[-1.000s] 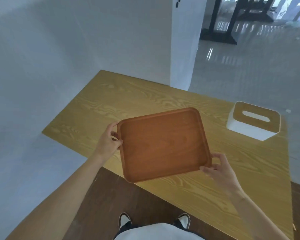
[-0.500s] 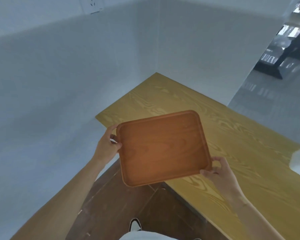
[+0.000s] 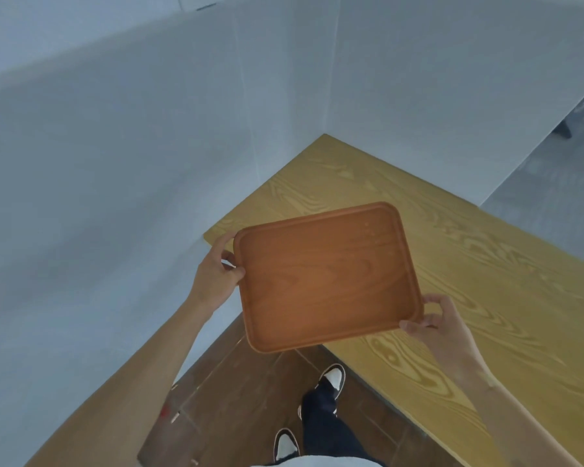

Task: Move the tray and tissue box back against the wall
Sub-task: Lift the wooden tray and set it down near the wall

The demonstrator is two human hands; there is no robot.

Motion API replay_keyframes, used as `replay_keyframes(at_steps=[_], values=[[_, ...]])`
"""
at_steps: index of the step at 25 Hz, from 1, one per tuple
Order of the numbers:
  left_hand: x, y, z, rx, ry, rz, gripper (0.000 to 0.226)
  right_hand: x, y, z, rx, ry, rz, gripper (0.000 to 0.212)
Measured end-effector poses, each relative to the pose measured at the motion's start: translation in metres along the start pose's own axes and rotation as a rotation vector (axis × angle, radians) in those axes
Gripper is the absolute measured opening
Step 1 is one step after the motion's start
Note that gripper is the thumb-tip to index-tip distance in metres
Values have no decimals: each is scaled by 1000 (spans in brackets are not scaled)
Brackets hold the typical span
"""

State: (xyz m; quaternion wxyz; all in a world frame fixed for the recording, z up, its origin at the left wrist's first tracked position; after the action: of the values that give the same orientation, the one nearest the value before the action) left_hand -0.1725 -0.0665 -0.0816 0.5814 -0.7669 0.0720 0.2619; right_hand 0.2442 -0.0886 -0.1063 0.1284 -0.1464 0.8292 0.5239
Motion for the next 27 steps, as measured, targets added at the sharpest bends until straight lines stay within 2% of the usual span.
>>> replay_keyframes(at_steps=[10, 19, 27], values=[[90, -58, 124, 64, 179, 134, 73, -46, -24, 85, 96, -130, 53, 48], [195, -94, 198, 153, 395, 321, 73, -74, -59, 104, 264, -255, 14, 51], [290, -111, 264, 269, 554, 513, 70, -72, -76, 126, 430, -339, -16, 51]])
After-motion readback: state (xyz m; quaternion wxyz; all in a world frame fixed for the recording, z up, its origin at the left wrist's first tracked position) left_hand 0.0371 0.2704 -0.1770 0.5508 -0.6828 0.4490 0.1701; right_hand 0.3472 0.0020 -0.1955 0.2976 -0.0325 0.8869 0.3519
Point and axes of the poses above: each hand's wrist, its own z-axis towards the middle knuckle, its own x-axis out of the palm, y = z × x, the point moved 5 cm from there along z, towards the middle knuckle, and after that the axes turned 3 degrees about z, right-handed, at the moved point
